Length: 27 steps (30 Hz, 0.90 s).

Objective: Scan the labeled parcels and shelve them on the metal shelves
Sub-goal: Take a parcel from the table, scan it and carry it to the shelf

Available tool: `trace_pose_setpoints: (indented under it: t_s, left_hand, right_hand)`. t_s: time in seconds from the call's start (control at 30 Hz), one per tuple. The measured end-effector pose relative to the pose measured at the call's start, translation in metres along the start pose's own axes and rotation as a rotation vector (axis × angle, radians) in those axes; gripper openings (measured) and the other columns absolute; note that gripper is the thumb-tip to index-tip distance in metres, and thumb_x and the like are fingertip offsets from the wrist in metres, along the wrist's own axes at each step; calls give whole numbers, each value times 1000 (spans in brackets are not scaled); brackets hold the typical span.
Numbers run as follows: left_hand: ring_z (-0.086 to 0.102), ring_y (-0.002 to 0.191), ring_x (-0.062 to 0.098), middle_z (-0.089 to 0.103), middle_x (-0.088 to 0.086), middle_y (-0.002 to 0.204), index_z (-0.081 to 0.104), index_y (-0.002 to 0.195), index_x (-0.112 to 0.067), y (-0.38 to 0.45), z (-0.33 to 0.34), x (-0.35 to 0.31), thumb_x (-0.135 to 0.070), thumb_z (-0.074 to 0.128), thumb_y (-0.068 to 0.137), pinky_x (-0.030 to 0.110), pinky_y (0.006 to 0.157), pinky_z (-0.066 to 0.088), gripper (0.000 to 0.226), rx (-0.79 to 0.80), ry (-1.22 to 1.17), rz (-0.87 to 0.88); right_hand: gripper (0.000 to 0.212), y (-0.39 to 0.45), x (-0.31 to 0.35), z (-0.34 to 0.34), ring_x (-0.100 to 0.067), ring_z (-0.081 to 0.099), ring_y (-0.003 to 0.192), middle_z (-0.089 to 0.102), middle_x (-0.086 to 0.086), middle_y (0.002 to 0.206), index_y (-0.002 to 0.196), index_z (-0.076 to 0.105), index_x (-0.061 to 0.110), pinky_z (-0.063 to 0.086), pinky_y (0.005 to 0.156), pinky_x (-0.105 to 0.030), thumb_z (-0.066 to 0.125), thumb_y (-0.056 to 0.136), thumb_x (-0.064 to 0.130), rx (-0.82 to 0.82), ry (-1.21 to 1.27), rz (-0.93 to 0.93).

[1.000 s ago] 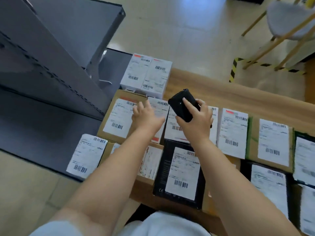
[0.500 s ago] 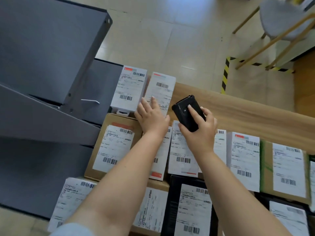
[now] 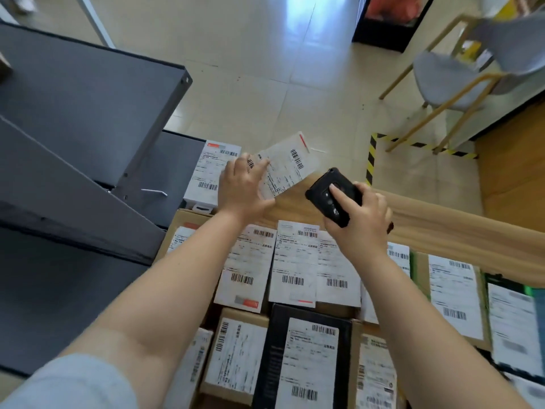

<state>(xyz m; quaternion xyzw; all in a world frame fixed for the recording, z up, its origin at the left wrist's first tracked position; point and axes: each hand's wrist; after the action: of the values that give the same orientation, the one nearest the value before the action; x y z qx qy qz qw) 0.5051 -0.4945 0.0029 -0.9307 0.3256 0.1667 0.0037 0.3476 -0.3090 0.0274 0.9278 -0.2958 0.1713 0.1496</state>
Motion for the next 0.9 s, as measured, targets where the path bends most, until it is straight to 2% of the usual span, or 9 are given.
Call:
trace_pose_setpoints:
  t_s: [0.07,0.13,0.2,0.27,0.37,0.47,0.63,0.9]
  left_hand:
    - [44,122,39,49,19,136,59,135,-21,-10,-23,3,-56,71,69,50,100,40,76,-68,63,102]
    - [45,118,38,52,19,130,63,131,-19,-27,-49,5,-49,81,64,50,97,41,75,-108,138,172]
    - [42,116,34,53,17,129,65,128,-19,-52,-74,5,-47,84,64,48,96,38,72,-137,216,202]
    - [42,111,34,52,16,129,66,125,-19,-82,-95,3,-52,78,68,47,94,39,66,-179,266,198]
    - [43,108,36,52,17,127,67,121,-21,-134,-123,-3,-58,66,70,49,92,43,63,-187,347,124]
    - [45,110,38,52,19,128,66,123,-24,-192,-143,-12,-48,78,65,47,92,43,64,-194,455,36]
    - [45,106,36,54,18,127,67,122,-24,-293,-163,-17,-51,83,62,45,88,46,68,-208,530,-98]
    - [50,98,39,57,21,119,73,115,-21,-441,-176,-4,-46,84,55,48,82,53,66,-250,555,-326]
  right_hand:
    - [60,4,1,-21,-41,42,118,48,-16,137,130,62,29,30,97,-53,79,72,24,11,-107,-111]
    - [61,4,7,-40,-43,42,116,49,-18,134,130,62,28,30,97,-55,79,72,25,26,-188,-230]
    - [62,-2,14,-56,-43,42,115,49,-19,133,130,61,30,29,96,-55,80,71,28,46,-273,-342]
    - [64,-13,25,-71,-42,39,118,45,-17,138,135,55,33,28,97,-54,76,75,33,87,-361,-428]
    - [64,-43,37,-89,-39,31,125,32,-13,147,145,38,38,24,103,-53,63,86,37,177,-420,-537]
    - [63,-78,44,-101,-38,24,131,22,-10,151,149,27,40,19,108,-53,53,92,38,208,-418,-631]
    - [64,-130,59,-114,-37,22,134,22,-10,151,150,26,41,16,110,-55,55,93,39,193,-369,-771]
    - [60,-201,106,-114,-39,23,134,24,-11,151,146,35,41,17,111,-56,58,91,39,220,-350,-1023]
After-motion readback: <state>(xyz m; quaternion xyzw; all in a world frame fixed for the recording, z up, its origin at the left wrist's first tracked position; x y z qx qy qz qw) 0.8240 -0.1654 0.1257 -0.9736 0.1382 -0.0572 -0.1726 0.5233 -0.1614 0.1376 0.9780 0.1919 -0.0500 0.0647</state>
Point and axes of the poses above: each hand's wrist, its own y-axis towards the middle knuckle, its own z-axis out of the palm, x = y × z
